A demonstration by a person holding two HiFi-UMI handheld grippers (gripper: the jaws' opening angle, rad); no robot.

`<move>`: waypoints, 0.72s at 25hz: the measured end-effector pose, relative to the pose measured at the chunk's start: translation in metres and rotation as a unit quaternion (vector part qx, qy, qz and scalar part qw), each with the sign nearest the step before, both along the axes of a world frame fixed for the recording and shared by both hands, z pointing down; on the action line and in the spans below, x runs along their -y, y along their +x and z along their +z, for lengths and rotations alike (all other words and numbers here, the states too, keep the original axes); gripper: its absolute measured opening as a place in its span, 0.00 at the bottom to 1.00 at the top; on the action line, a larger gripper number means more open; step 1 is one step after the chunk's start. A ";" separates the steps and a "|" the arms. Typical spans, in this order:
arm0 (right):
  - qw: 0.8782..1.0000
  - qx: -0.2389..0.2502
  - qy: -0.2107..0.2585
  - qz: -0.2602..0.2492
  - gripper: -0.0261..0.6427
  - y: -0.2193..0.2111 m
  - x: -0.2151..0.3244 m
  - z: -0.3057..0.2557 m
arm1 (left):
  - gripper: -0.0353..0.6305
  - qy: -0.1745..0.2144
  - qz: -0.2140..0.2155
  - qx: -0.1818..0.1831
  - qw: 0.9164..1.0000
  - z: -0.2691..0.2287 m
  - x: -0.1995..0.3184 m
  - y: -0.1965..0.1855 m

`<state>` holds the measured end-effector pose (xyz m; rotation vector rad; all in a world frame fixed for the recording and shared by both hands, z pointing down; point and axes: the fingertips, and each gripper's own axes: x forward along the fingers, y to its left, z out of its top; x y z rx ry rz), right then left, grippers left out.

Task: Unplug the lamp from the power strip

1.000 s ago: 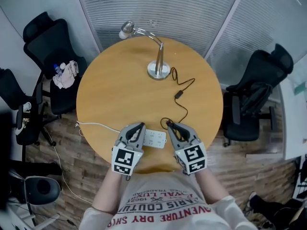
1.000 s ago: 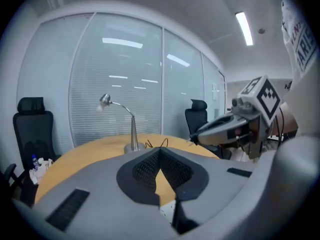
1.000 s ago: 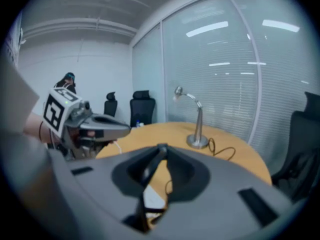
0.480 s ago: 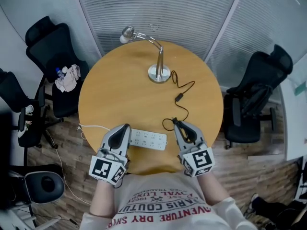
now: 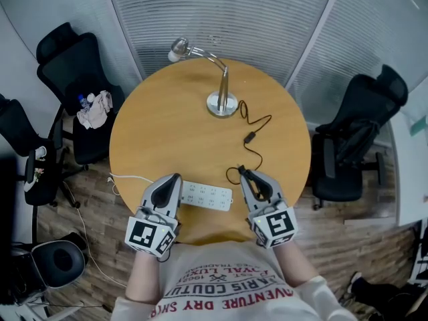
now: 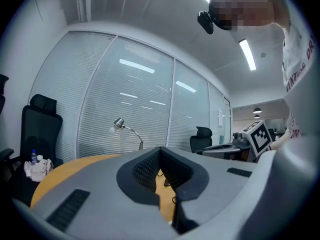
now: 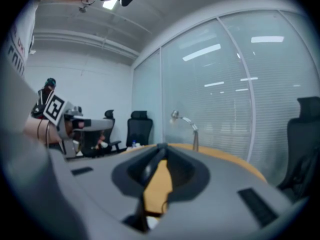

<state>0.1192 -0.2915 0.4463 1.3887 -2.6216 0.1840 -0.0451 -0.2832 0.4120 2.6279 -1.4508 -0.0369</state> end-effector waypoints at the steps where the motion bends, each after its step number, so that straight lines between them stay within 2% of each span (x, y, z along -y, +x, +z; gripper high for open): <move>1: 1.000 -0.001 0.000 -0.001 0.14 0.000 0.000 0.000 | 0.09 0.000 0.001 0.003 1.000 0.001 0.000 0.001; 5: 1.000 -0.001 -0.002 -0.001 0.14 -0.001 -0.001 0.000 | 0.09 0.001 0.004 0.017 1.000 0.003 -0.001 0.005; 18: 1.000 -0.004 -0.008 -0.004 0.14 -0.003 -0.003 0.001 | 0.09 -0.001 0.001 0.030 1.000 0.005 0.000 0.010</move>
